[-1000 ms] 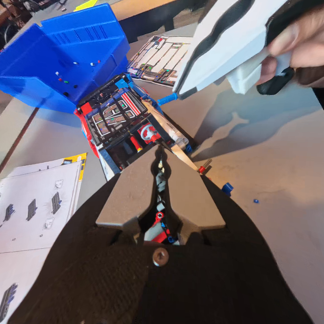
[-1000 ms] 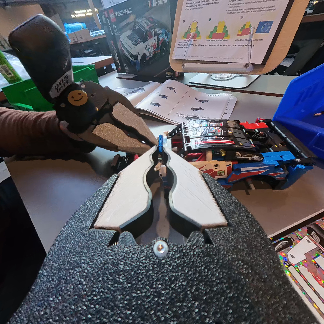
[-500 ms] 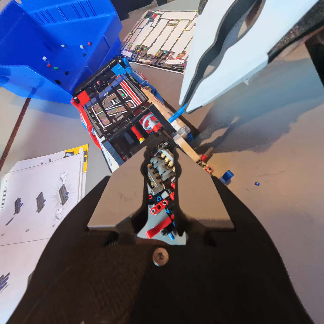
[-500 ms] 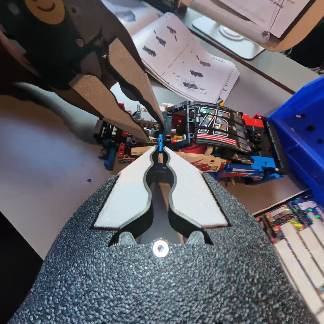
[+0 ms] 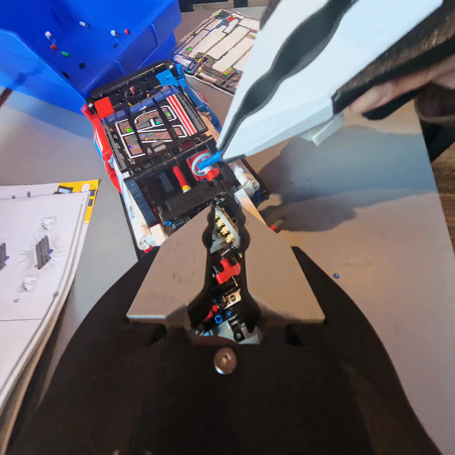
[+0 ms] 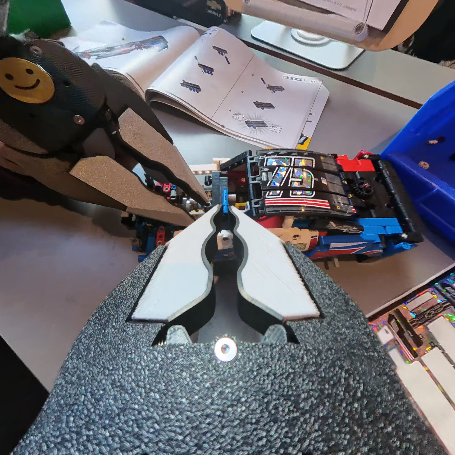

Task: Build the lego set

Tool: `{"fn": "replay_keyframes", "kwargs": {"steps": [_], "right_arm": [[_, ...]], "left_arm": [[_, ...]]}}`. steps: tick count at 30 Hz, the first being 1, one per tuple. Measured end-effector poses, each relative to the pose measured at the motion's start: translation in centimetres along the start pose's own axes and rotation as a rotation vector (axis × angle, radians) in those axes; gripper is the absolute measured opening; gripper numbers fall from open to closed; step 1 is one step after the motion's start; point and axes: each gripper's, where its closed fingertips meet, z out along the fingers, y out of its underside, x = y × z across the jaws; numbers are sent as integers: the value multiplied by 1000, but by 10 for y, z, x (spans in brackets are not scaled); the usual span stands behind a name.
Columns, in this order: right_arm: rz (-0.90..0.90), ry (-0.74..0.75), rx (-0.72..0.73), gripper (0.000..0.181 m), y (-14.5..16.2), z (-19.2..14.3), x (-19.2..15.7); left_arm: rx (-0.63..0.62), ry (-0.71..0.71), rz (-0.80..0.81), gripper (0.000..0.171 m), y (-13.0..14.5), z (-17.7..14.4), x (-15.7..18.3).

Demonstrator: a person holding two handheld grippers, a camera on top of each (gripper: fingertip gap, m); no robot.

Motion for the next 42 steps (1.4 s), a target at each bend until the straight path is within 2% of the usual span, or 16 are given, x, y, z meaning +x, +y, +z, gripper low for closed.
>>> {"fn": "replay_keyframes", "kwargs": {"steps": [6, 11, 21, 25, 29, 32, 41, 42], "right_arm": [[22, -64, 13, 4, 13, 8, -2], [-2, -87, 34, 4, 15, 11, -11], [18, -82, 110, 4, 18, -8, -4], [35, -98, 101, 4, 27, -4, -6], [34, -112, 115, 4, 26, -4, -8], [31, -118, 125, 4, 24, -4, -9], [40, -105, 161, 4, 21, -9, -4], [41, -105, 166, 4, 21, -10, -3]], "left_arm": [[-13, -75, -97, 5, 0, 4, -8], [-48, -162, -106, 9, 0, 4, -8], [-29, -181, -225, 12, -5, 6, -2], [43, -130, -348, 14, -10, 4, 0], [79, -95, -432, 5, -10, 1, -4], [76, -101, -410, 5, -10, 1, -4], [33, -249, -271, 8, -9, 3, -6], [18, -280, -256, 14, -7, 3, -8]]}}
